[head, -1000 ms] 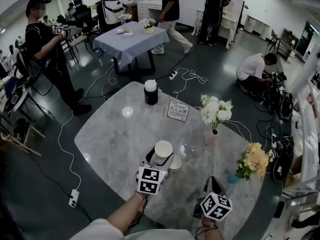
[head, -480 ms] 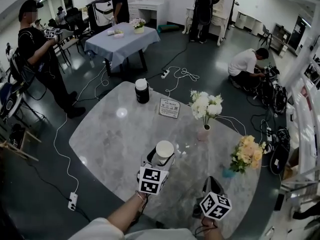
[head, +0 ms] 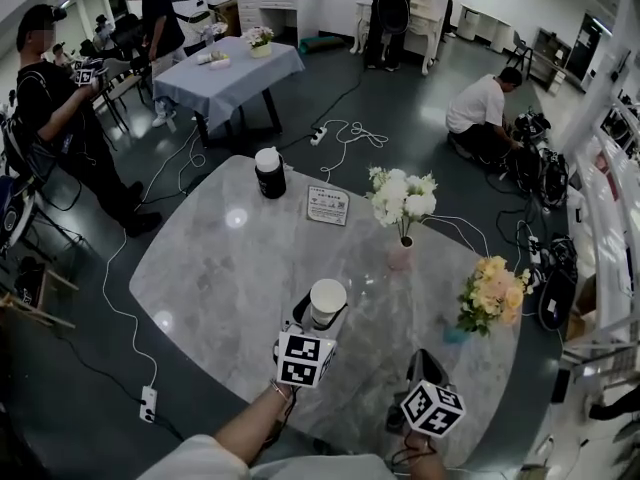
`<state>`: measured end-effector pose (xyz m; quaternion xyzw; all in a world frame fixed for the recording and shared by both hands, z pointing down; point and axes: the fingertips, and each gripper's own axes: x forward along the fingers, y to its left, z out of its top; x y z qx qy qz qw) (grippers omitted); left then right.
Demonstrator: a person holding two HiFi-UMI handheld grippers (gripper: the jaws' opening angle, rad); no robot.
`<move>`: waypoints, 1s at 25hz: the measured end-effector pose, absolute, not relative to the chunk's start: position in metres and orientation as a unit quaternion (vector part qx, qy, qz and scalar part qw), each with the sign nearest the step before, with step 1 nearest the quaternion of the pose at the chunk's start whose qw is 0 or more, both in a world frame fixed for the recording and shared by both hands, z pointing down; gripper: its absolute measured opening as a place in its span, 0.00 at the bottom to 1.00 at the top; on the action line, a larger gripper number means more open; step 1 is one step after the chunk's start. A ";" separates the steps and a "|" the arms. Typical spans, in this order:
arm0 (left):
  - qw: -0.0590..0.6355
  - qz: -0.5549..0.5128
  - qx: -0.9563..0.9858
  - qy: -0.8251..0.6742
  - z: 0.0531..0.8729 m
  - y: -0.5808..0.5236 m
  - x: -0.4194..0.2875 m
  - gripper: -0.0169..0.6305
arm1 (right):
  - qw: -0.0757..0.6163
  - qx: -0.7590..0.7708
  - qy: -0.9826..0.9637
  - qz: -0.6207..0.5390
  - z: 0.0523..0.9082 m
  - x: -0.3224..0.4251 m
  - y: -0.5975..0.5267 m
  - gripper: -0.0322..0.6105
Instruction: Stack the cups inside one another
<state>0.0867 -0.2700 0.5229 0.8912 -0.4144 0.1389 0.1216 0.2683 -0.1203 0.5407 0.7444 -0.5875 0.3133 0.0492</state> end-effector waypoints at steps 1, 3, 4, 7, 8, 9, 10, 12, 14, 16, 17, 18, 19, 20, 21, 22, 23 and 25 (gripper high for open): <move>0.122 0.140 0.891 -0.414 0.525 -0.270 0.087 0.52 | 0.050 0.744 -0.587 0.314 0.542 0.268 -0.120 0.06; 0.122 0.141 0.891 -0.414 0.527 -0.270 0.087 0.52 | 0.051 0.745 -0.586 0.316 0.543 0.268 -0.119 0.06; 0.123 0.141 0.891 -0.414 0.528 -0.270 0.087 0.52 | 0.052 0.745 -0.585 0.316 0.543 0.268 -0.119 0.06; 0.125 0.142 0.891 -0.413 0.531 -0.268 0.087 0.52 | 0.054 0.745 -0.583 0.319 0.544 0.269 -0.115 0.06; 0.126 0.143 0.891 -0.413 0.532 -0.268 0.087 0.52 | 0.055 0.746 -0.582 0.320 0.545 0.269 -0.114 0.06; 0.127 0.143 0.891 -0.412 0.533 -0.268 0.087 0.52 | 0.055 0.746 -0.581 0.320 0.546 0.269 -0.114 0.06; 0.128 0.143 0.891 -0.412 0.534 -0.268 0.087 0.52 | 0.055 0.746 -0.581 0.321 0.547 0.269 -0.114 0.06; 0.131 0.143 0.891 -0.412 0.537 -0.268 0.087 0.52 | 0.056 0.747 -0.580 0.322 0.548 0.270 -0.114 0.06; 0.131 0.145 0.890 -0.412 0.539 -0.267 0.086 0.52 | 0.056 0.747 -0.579 0.323 0.549 0.269 -0.113 0.06; 0.126 0.153 0.889 -0.413 0.541 -0.266 0.085 0.52 | 0.056 0.747 -0.578 0.324 0.549 0.267 -0.113 0.06; 0.122 0.156 0.888 -0.414 0.542 -0.265 0.085 0.52 | 0.056 0.747 -0.578 0.325 0.549 0.267 -0.112 0.06; 0.119 0.159 0.888 -0.414 0.543 -0.264 0.085 0.52 | 0.056 0.747 -0.578 0.325 0.550 0.266 -0.112 0.06; 0.117 0.161 0.889 -0.413 0.543 -0.264 0.085 0.52 | 0.055 0.746 -0.578 0.326 0.550 0.266 -0.112 0.06; 0.116 0.163 0.889 -0.413 0.545 -0.263 0.085 0.53 | 0.055 0.746 -0.578 0.326 0.550 0.265 -0.112 0.06; 0.118 0.166 0.888 -0.412 0.546 -0.262 0.085 0.53 | 0.054 0.746 -0.578 0.327 0.551 0.264 -0.111 0.06; 0.121 0.169 0.887 -0.412 0.548 -0.262 0.085 0.54 | 0.054 0.746 -0.578 0.327 0.551 0.263 -0.111 0.06; 0.125 0.170 0.886 -0.412 0.550 -0.262 0.085 0.57 | 0.053 0.746 -0.578 0.328 0.551 0.262 -0.111 0.06; 0.132 0.170 0.885 -0.412 0.552 -0.261 0.085 0.64 | 0.053 0.745 -0.578 0.328 0.552 0.261 -0.111 0.06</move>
